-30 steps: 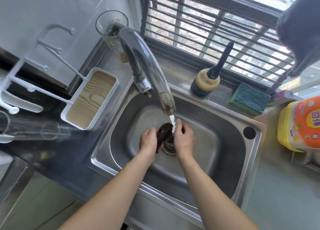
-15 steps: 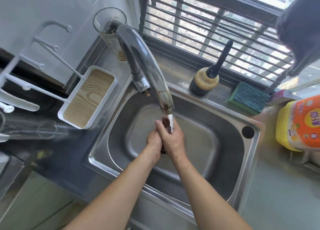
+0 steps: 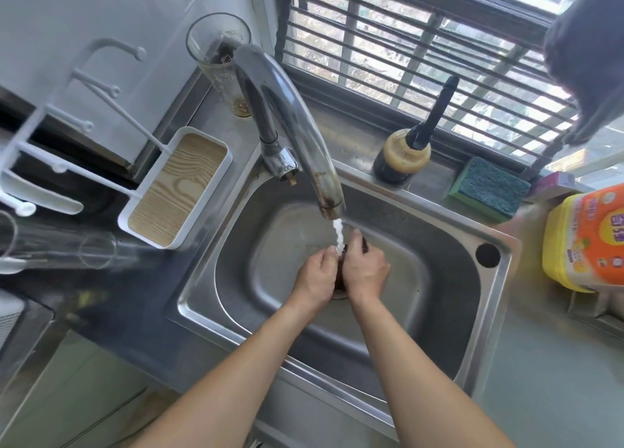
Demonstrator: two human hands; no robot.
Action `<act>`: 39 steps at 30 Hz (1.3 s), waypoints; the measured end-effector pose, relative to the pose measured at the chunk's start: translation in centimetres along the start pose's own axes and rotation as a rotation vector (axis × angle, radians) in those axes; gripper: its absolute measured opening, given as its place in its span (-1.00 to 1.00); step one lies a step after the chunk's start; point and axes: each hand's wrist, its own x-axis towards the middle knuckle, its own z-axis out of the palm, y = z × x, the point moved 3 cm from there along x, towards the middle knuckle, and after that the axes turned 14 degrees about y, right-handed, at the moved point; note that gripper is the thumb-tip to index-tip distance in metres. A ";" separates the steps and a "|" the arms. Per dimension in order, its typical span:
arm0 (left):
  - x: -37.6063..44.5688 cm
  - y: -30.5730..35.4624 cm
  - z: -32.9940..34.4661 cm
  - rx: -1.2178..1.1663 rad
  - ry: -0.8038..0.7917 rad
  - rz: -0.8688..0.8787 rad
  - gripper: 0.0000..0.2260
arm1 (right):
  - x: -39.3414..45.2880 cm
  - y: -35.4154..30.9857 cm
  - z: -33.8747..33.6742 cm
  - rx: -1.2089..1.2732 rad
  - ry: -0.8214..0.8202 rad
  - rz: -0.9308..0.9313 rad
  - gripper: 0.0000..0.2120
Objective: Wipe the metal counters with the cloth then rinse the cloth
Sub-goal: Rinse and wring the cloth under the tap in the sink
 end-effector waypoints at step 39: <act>0.2 -0.5 -0.1 0.009 0.032 -0.036 -0.77 | 0.5 2.0 1.0 -0.007 -0.065 0.236 -0.39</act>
